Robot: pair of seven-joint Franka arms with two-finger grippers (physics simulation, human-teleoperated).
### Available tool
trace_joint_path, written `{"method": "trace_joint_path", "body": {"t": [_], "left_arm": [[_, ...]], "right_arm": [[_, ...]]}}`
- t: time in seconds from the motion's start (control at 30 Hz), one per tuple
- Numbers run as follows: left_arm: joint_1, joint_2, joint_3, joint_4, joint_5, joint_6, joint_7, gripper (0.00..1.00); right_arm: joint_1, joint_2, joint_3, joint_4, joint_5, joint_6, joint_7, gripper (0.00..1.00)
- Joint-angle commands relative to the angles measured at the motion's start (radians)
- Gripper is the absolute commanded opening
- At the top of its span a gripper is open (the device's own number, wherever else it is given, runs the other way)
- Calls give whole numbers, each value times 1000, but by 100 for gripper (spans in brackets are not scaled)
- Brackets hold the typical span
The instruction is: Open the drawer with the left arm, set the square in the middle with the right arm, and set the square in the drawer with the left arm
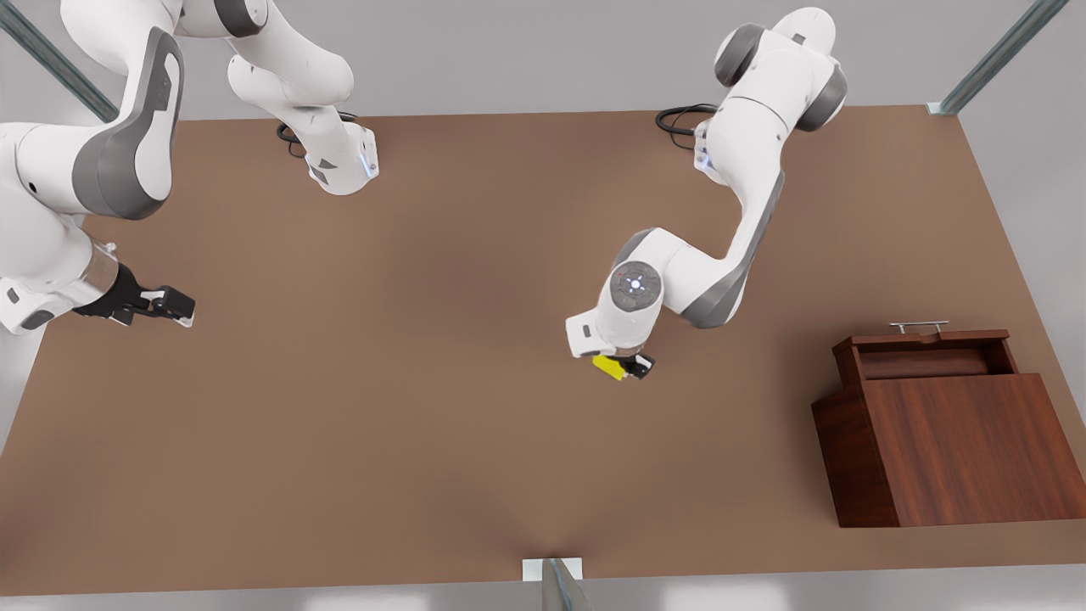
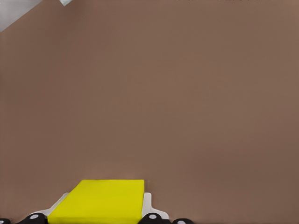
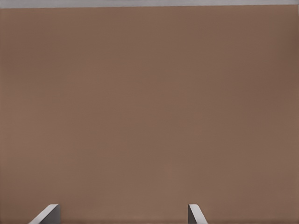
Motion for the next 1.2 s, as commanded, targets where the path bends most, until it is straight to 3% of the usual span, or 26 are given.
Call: {"method": "trace_joint_path", "body": {"t": [0.0,0.17,0.57,0.8,1.17], "left_arm": [[6,-6,0,0,-11,-1,0,75],[65,-61,34,-15,-21,-64,6,75],[65,-147,405,-75,-189,-130,240,75],[65,-214,532,-199,-223,-117,399,74],[98,-201,716,-204,-225,-122,557,74]], "right_arm": [[0,1,0,0,0,-2,0,100],[0,5,0,9,0,0,0,100],[-2,15,3,14,3,18,0,100],[3,15,5,12,17,32,3,100],[5,16,5,12,15,32,2,100]]}}
